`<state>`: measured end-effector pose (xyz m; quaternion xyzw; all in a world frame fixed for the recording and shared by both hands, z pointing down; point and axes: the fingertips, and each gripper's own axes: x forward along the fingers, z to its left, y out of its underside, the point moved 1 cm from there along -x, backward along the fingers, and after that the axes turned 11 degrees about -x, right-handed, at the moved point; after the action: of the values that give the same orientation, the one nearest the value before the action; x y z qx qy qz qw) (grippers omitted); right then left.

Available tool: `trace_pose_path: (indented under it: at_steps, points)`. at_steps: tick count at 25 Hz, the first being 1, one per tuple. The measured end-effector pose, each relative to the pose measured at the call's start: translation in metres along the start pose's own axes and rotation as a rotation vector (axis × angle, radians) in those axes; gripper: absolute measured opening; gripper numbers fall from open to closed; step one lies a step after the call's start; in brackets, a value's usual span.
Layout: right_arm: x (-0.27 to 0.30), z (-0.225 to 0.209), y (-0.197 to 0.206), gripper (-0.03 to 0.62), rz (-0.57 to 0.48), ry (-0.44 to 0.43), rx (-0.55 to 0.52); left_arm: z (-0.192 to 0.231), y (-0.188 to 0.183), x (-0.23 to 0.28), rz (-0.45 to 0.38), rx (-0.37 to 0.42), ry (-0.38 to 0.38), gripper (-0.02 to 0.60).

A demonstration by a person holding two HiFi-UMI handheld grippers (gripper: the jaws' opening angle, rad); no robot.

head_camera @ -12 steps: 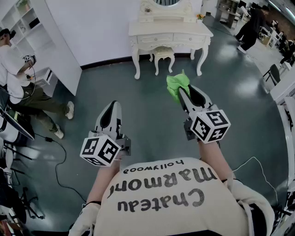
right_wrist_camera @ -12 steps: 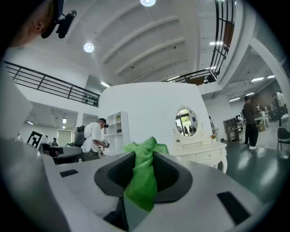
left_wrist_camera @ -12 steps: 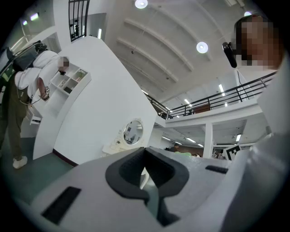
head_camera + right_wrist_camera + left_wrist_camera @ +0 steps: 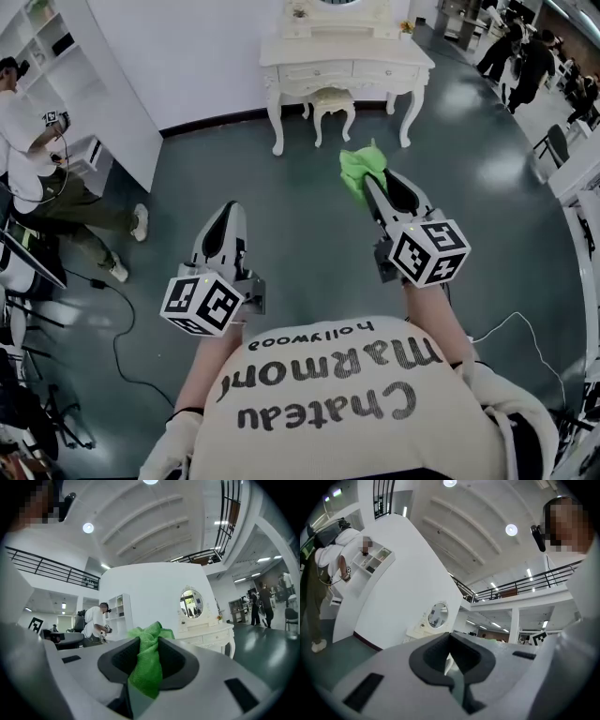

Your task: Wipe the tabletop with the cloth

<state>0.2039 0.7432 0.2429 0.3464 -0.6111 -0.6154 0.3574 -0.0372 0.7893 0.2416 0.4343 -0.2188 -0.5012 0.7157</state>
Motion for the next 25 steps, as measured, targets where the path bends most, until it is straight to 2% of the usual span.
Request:
trace_pose_path:
  at_steps: [5,8,14,20,25]
  points:
    - [0.009,0.004,0.007,0.129,-0.014,0.032,0.089,0.018,-0.005,-0.001,0.003,-0.041,0.027,0.008]
    - [0.016,0.004,0.014,0.129,0.001,0.043,0.123,0.032,-0.005,-0.002,-0.004,-0.061,0.016,0.008]
    - [0.040,0.002,0.023,0.129,0.047,0.040,0.089,0.065,0.008,0.011,0.060,-0.078,-0.055,0.008]
    - [0.081,-0.004,0.038,0.129,0.089,0.007,0.068,0.093,0.009,0.037,0.064,-0.081,-0.091,0.008]
    - [0.128,-0.031,0.044,0.129,0.102,-0.006,0.077,0.114,0.006,0.078,0.059,-0.097,-0.105,0.008]
